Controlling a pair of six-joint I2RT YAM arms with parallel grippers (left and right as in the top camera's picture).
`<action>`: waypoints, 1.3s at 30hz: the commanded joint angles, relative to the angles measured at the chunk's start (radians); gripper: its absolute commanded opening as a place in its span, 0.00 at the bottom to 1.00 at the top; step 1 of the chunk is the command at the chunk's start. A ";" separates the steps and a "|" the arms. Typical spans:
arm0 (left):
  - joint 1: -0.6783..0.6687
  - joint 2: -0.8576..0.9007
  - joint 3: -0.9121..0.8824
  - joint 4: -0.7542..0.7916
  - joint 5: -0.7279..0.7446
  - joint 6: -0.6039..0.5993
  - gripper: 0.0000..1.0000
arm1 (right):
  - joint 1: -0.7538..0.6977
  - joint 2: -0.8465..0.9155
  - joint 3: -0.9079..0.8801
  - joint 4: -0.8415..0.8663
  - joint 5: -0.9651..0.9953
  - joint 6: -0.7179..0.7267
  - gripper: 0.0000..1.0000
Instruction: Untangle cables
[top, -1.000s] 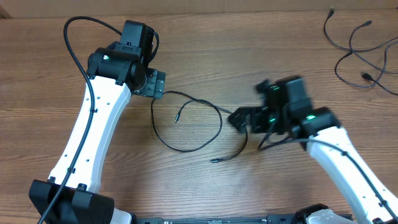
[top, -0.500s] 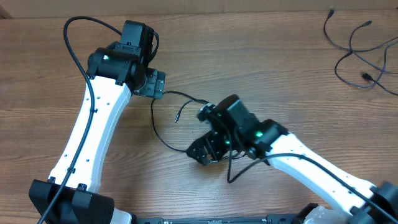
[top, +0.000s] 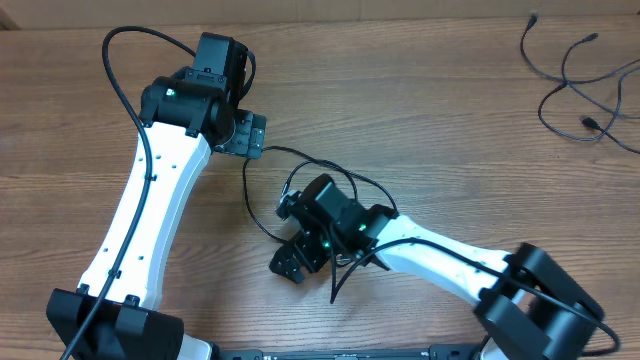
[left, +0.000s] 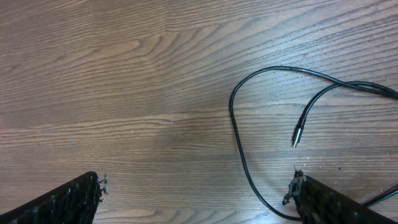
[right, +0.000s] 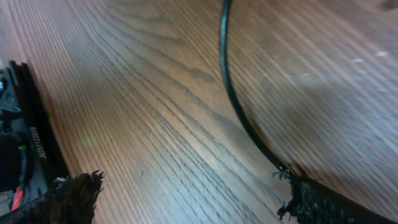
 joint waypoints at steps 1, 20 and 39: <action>0.000 0.006 -0.005 0.003 -0.012 0.015 1.00 | 0.019 0.046 0.005 0.039 0.006 -0.005 1.00; 0.000 0.006 -0.005 0.003 -0.012 0.015 0.99 | 0.018 0.120 0.005 0.219 0.143 -0.064 1.00; 0.000 0.006 -0.005 0.003 -0.012 0.015 1.00 | 0.018 0.198 0.005 0.286 0.126 -0.064 0.09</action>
